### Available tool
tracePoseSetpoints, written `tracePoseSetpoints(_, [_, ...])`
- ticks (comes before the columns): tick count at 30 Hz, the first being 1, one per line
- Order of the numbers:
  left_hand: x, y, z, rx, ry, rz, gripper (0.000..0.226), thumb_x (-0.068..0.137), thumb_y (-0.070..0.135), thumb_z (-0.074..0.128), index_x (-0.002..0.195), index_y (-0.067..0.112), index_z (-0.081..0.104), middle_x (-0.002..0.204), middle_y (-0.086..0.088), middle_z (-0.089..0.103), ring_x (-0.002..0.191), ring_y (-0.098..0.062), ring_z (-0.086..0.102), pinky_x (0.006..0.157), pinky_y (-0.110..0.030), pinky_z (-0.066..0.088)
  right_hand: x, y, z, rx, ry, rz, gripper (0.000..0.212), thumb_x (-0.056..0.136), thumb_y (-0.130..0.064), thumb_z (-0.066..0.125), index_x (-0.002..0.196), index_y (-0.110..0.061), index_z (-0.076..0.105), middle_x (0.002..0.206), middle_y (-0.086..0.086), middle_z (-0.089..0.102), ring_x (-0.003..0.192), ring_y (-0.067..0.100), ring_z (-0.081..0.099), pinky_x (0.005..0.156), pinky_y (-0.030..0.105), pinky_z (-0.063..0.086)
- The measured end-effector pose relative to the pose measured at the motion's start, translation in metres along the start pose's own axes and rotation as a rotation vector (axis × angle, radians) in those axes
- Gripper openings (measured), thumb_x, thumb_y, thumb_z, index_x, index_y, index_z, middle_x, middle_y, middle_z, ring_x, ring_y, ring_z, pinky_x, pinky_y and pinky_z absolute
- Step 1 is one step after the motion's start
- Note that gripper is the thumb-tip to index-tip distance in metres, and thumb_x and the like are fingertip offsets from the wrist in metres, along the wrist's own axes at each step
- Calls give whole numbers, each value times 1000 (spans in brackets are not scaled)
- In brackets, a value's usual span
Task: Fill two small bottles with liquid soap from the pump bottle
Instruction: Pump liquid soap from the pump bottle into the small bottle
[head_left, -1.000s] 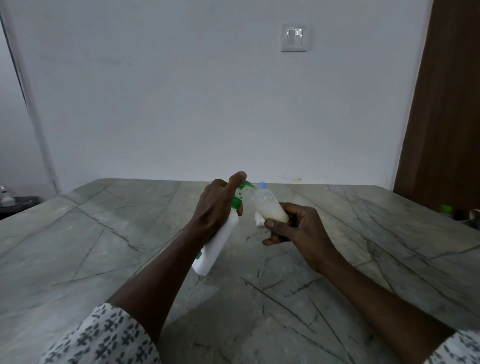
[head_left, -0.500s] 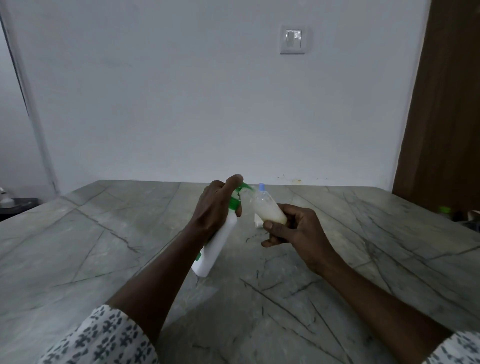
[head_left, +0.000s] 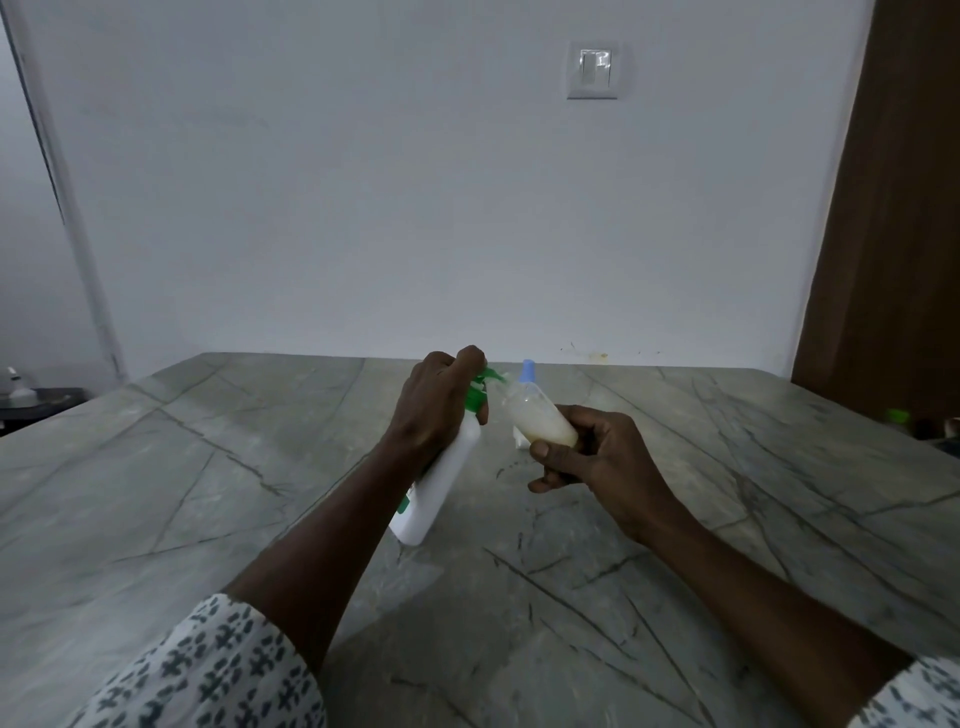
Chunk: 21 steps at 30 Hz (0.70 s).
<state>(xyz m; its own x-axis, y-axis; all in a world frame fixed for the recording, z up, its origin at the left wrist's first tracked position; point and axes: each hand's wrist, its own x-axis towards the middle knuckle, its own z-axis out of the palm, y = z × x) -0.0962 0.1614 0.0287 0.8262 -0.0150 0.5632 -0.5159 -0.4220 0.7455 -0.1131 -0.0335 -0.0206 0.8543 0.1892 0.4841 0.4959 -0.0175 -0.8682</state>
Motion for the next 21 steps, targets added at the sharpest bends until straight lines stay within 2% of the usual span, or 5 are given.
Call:
tracePoseSetpoints(3, [0,-1,0,-9,-14,7,60,90,39,36,49,2,58,54,-8,64,62,-29,58,85,-57,50,0,-1,-1,-1,3,-4,45,80,-1,74,123,2,62,86,14,71,60,24,69,71,50,61])
tracePoseSetpoints(7, [0,-1,2,39,-7,-17,74,91,58,34,46,7,62,55,-8,66,63,-25,63,91,-54,50,1,-2,-2,19,24,-6,46,80,-1,74,124,4,61,91,19,70,60,23,68,70,50,61])
tracePoseSetpoints(12, [2,-2,4,30,-15,-48,94,83,86,19,46,11,63,57,-12,68,59,-23,65,88,-51,54,1,-1,-3,11,35,-15,46,81,-1,73,125,4,60,94,20,70,61,24,69,70,51,61])
tracePoseSetpoints(15, [1,-1,3,-11,-1,-57,79,84,74,31,45,14,64,57,-11,68,60,-25,64,89,-54,54,0,-2,-3,15,31,-14,45,81,0,73,124,3,61,94,20,70,62,25,69,69,49,61])
tracePoseSetpoints(21, [1,-2,3,-12,25,-32,59,91,41,35,49,6,59,55,-10,66,62,-28,59,87,-58,50,-1,-1,-1,3,1,4,45,80,2,73,124,4,61,86,15,70,60,24,68,70,50,61])
